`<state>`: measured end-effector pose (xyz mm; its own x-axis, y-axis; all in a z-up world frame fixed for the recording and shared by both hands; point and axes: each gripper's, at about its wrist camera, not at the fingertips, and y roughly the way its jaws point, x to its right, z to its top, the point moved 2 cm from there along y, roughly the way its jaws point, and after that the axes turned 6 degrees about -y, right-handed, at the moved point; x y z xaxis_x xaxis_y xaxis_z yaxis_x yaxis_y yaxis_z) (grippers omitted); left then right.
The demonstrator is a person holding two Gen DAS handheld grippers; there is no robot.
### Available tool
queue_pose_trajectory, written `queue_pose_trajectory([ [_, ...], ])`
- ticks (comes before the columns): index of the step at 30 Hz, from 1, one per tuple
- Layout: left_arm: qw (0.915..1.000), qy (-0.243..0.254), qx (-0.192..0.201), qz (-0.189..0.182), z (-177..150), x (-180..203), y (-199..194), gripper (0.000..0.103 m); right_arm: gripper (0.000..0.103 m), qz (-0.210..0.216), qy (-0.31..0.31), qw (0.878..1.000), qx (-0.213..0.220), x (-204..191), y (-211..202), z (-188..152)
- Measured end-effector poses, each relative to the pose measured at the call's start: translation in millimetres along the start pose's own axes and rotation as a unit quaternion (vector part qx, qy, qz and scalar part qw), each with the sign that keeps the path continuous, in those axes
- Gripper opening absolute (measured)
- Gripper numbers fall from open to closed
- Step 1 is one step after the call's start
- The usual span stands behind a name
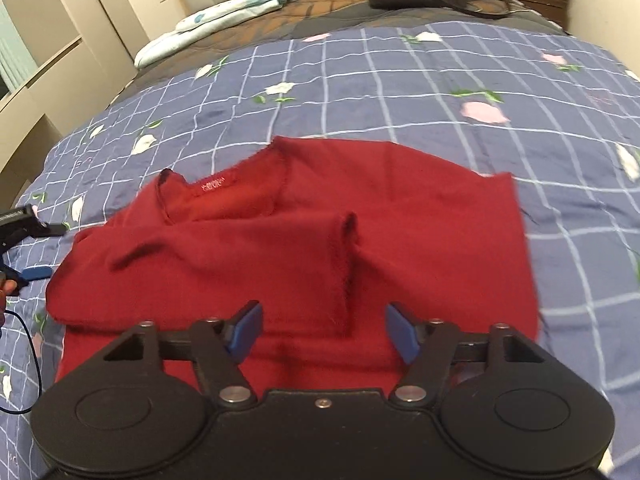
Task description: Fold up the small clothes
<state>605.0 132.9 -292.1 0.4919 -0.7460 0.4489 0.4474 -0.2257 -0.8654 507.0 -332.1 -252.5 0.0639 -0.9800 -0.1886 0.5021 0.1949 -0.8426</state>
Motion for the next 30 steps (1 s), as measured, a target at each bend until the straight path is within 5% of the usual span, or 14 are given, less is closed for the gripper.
queue_pose_trajectory([
  [3, 0.9996, 0.001, -0.028, -0.007, 1, -1, 12, 0.036, 0.055, 0.002, 0.002, 1.0, -0.006, -2, 13, 8],
  [4, 0.9995, 0.012, -0.027, -0.007, -1, 2, 11, 0.014, 0.052, 0.004, 0.006, 1.0, -0.01, -2, 18, 11],
  [7, 0.9953, 0.09, 0.034, -0.011, -8, 21, -7, 0.011, 0.036, 0.003, 0.01, 1.0, -0.022, -2, 26, 12],
  [10, 0.9816, 0.163, 0.095, -0.029, -16, 37, -29, 0.01, 0.005, -0.002, 0.005, 1.0, -0.029, -2, 29, 10],
  [13, 0.9769, 0.192, 0.093, -0.006, -18, 39, -25, 0.01, 0.004, -0.006, -0.008, 1.0, -0.03, -4, 27, 7],
  [18, 0.9897, 0.132, 0.056, 0.006, -15, 20, -8, 0.018, 0.004, -0.019, -0.019, 0.999, -0.04, -7, 33, 4],
  [20, 0.99, 0.127, 0.061, -0.004, -20, 16, -14, 0.044, 0.005, -0.02, -0.013, 0.999, -0.041, -7, 32, 5],
  [23, 0.9881, 0.136, 0.069, -0.014, -28, 11, -27, 0.064, 0.023, -0.013, -0.005, 0.999, -0.035, -8, 24, 4],
  [28, 0.9912, 0.129, 0.025, -0.016, -47, -6, -32, 0.057, 0.029, -0.01, 0.006, 0.999, -0.033, -10, 1, -14],
  [30, 0.992, 0.123, 0.008, -0.027, -56, -14, -31, 0.024, 0.03, -0.012, 0.012, 0.999, -0.035, -10, -9, -26],
])
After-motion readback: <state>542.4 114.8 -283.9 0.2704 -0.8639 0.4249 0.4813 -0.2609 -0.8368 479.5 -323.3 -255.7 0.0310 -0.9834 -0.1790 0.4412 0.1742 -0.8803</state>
